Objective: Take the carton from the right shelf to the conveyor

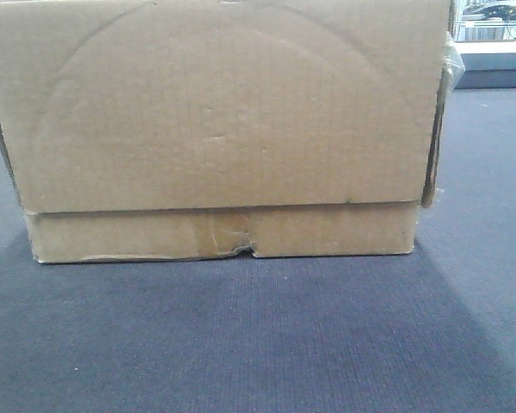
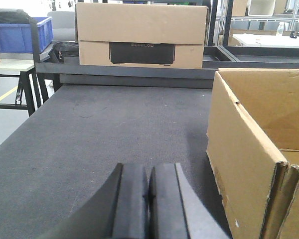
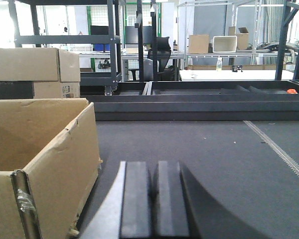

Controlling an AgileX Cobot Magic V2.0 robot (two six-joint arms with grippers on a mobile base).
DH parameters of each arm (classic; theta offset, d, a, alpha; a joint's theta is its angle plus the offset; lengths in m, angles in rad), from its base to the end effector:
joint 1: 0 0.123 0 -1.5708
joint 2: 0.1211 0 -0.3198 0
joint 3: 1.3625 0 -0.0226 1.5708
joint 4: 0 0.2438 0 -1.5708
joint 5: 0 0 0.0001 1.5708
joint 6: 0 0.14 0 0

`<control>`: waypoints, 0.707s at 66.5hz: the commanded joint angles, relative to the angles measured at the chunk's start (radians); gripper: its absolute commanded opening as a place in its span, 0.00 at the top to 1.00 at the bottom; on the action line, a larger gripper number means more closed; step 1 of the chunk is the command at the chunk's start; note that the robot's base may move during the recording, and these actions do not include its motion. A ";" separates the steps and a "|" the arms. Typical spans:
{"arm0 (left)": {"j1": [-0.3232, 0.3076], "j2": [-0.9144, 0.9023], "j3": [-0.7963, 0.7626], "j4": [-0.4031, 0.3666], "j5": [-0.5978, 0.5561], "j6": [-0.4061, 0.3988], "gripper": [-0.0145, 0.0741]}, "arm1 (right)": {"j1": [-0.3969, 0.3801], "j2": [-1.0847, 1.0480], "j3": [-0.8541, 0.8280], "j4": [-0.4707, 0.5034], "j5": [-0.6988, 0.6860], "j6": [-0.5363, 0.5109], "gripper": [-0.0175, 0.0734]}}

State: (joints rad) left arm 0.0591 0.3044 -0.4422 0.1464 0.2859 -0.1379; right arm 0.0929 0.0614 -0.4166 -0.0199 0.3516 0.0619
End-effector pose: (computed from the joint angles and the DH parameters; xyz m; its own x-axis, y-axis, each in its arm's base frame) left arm 0.0805 0.0105 0.3232 -0.0581 -0.0008 -0.9983 -0.0999 0.9950 0.0050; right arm 0.0355 0.0023 0.3184 0.0865 0.0514 -0.9949 -0.0898 0.9950 0.0436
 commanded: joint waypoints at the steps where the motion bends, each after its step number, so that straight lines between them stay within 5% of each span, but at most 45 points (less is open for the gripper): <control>1: 0.003 -0.005 0.002 -0.003 -0.020 0.006 0.84 | -0.004 -0.004 0.001 -0.012 -0.019 -0.007 0.88; 25: 0.003 -0.005 0.002 -0.003 -0.020 0.006 0.84 | -0.004 -0.004 0.001 -0.012 -0.019 -0.007 0.88; 34: 0.003 -0.036 0.031 -0.068 -0.023 0.008 0.84 | -0.004 -0.004 0.001 -0.012 -0.019 -0.007 0.88; 47: 0.003 -0.195 0.186 -0.122 -0.097 0.129 0.84 | -0.004 -0.004 0.001 -0.012 -0.019 -0.007 0.88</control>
State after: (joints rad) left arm 0.0591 0.1741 -0.3207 0.0409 0.2430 -0.0469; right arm 0.0929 0.0614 -0.4166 -0.0199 0.3516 0.0601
